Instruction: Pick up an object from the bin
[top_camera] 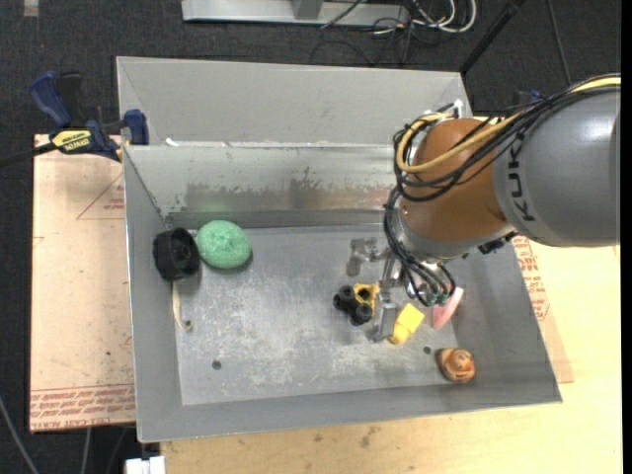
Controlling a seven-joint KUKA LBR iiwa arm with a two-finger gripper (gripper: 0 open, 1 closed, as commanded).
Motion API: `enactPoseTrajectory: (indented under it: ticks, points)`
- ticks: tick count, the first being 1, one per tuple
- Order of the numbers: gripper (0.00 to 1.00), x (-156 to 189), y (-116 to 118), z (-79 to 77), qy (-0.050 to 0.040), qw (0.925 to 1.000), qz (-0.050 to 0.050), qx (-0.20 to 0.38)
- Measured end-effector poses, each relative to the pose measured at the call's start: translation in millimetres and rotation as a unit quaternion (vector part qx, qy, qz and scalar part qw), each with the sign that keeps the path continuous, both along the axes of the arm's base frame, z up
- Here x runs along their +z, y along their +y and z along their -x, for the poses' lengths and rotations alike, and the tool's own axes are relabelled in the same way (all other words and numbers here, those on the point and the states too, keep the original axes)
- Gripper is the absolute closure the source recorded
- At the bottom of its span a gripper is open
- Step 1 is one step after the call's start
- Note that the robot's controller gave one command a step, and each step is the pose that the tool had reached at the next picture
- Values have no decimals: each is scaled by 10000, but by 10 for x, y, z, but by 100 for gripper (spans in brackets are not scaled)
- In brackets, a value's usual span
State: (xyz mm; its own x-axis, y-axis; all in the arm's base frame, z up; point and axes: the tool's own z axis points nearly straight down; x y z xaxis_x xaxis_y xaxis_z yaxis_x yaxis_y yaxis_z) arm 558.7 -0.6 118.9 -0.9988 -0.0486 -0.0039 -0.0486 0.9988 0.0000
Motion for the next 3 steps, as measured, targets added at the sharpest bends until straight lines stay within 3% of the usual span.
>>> enactPoseTrajectory:
  ticks: [1, 3]
  points:
    - [100, -269, -226, 26, 15, 10000, -7, -87]
    - [100, -420, -236, -37, 9, 10000, -15, -69]
